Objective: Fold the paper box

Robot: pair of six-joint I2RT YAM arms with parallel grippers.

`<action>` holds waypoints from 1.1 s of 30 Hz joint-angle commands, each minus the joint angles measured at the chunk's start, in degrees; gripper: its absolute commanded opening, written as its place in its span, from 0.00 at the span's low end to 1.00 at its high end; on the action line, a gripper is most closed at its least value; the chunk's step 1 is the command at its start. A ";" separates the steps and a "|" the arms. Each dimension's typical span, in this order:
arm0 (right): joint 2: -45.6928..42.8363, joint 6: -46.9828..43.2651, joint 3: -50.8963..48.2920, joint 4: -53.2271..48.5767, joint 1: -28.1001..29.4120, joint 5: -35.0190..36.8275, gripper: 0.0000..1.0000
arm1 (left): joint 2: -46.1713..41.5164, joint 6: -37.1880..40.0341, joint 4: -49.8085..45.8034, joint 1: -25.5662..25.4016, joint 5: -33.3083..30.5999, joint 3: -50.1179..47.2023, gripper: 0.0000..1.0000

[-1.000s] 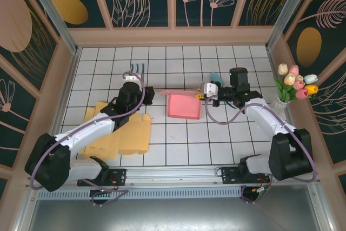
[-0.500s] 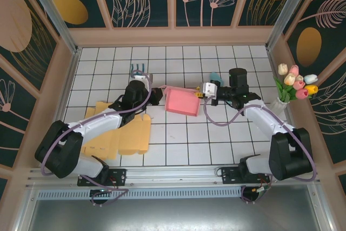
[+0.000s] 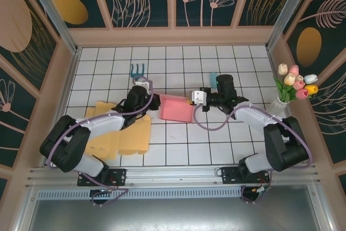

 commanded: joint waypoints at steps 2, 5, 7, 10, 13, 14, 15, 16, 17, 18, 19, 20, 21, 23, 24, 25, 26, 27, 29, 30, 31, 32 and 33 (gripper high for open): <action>2.81 -4.83 -0.24 -4.43 1.43 3.96 0.14 | 1.57 1.94 5.22 -0.71 -0.73 -0.52 0.11; 3.78 -6.54 1.26 -8.08 1.89 6.56 0.22 | 2.13 1.96 6.37 -0.68 -0.84 -1.73 0.10; 4.23 -7.56 2.10 -10.06 2.32 8.32 0.22 | 1.77 1.95 7.00 -0.72 -1.29 -2.66 0.10; 5.20 -9.16 4.30 -14.61 3.23 10.65 0.23 | 0.74 1.98 7.74 -0.76 -2.30 -4.08 0.10; 5.62 -11.04 5.92 -18.53 4.77 13.98 0.23 | -0.15 2.46 7.18 -0.71 -3.83 -4.84 0.10; 5.50 -11.75 6.60 -19.90 5.49 15.41 0.23 | -0.37 2.47 6.96 -0.72 -4.54 -5.15 0.10; 5.40 -12.11 7.04 -20.70 6.02 16.36 0.23 | -0.64 2.49 6.93 -0.70 -4.99 -5.49 0.10; 5.23 -12.53 7.58 -21.84 6.72 17.80 0.23 | -0.95 2.41 7.10 -0.72 -5.28 -5.93 0.10; 5.02 -13.06 8.10 -23.11 7.27 18.94 0.23 | -1.33 2.19 7.39 -0.81 -5.49 -6.41 0.10; 4.78 -13.55 8.50 -24.15 7.96 20.47 0.23 | -1.82 1.97 7.52 -0.75 -6.03 -6.92 0.10; 4.65 -13.89 8.70 -24.91 8.24 22.16 0.23 | -2.20 1.64 7.67 -0.71 -6.62 -7.45 0.09; 4.55 -14.23 8.79 -25.29 9.42 23.66 0.23 | -2.69 1.47 7.51 -0.75 -7.71 -7.75 0.09; 4.39 -14.66 8.65 -25.68 10.28 25.34 0.23 | -2.99 1.28 7.26 -0.76 -8.77 -8.07 0.08; 4.02 -15.27 8.12 -25.81 11.66 27.73 0.23 | -3.41 1.02 7.05 -0.72 -9.53 -8.53 0.08; 3.72 -15.26 7.77 -25.53 12.36 28.68 0.23 | -3.54 0.85 6.97 -0.74 -9.55 -8.80 0.09; 3.46 -15.26 7.58 -25.31 12.84 29.33 0.23 | -3.59 0.63 6.85 -0.79 -9.75 -9.04 0.10; 3.04 -15.27 7.27 -25.02 13.33 29.88 0.22 | -3.66 0.24 6.99 -0.72 -10.08 -9.46 0.11; 2.69 -15.30 6.92 -24.51 13.80 30.41 0.22 | -3.92 -0.13 6.86 -0.71 -10.72 -9.91 0.12; 2.16 -15.35 6.15 -23.61 14.59 31.80 0.19 | -5.22 -0.76 6.90 -0.74 -13.11 -11.18 0.12; 2.02 -15.35 5.92 -23.29 14.84 32.49 0.17 | -6.08 -0.97 6.71 -0.72 -14.02 -11.64 0.13; 1.95 -15.35 5.64 -23.13 15.01 32.99 0.17 | -6.86 -1.25 6.30 -0.74 -14.69 -12.03 0.15; 2.00 -15.30 5.36 -23.02 15.16 33.52 0.17 | -7.87 -1.47 5.57 -0.68 -15.51 -12.16 0.16; 2.03 -15.27 5.16 -22.88 15.34 34.26 0.17 | -8.81 -1.56 4.67 -0.72 -16.29 -12.25 0.17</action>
